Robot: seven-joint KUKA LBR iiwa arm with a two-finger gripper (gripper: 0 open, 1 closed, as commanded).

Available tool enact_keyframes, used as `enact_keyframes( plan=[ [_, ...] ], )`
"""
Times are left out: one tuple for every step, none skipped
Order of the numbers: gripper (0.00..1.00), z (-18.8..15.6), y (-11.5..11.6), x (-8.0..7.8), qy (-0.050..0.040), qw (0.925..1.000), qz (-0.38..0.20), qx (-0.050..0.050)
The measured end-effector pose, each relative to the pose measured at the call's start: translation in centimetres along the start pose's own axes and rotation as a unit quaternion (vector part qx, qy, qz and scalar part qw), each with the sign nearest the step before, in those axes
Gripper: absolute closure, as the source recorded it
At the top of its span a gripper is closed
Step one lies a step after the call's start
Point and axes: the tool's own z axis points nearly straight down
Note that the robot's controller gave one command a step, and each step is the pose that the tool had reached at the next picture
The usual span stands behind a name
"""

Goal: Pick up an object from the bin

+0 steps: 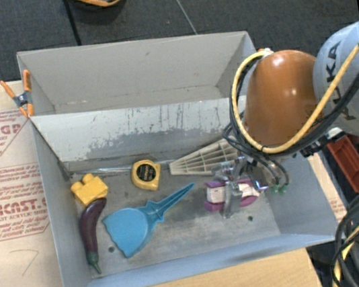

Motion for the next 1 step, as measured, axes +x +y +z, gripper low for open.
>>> enact_keyframes(
  plan=[
    [0.00, -0.44, 0.00, -0.12, -0.0037, 1.0000, 0.000, 0.000]
  ],
)
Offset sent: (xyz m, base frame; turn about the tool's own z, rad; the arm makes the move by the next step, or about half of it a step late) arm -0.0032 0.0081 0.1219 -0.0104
